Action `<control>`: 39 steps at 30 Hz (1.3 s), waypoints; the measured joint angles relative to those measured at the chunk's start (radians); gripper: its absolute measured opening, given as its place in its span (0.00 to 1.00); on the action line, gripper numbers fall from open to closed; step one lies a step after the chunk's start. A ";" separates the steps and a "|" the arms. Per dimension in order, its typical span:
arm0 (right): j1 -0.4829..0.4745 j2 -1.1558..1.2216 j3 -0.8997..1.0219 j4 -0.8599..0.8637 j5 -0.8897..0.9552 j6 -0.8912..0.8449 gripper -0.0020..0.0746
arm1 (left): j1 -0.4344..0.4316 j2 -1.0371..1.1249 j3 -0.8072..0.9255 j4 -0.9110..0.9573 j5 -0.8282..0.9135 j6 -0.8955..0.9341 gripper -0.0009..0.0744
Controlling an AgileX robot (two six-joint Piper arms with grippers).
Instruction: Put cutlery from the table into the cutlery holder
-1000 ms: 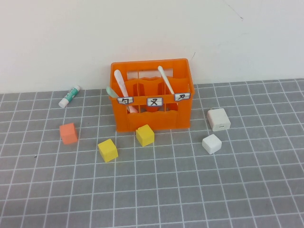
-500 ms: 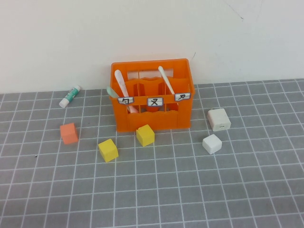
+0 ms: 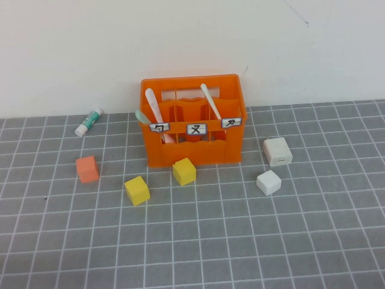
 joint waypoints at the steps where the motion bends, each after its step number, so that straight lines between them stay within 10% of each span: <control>1: 0.000 0.000 0.000 -0.006 0.002 0.000 0.02 | 0.000 0.000 0.000 0.000 0.000 0.000 0.01; 29: 0.000 0.000 0.000 -0.027 0.002 0.000 0.02 | 0.000 0.000 0.000 0.009 0.000 0.011 0.01; 39: 0.000 0.000 0.000 -0.027 0.002 0.000 0.02 | -0.077 0.000 0.000 -0.030 0.000 0.470 0.01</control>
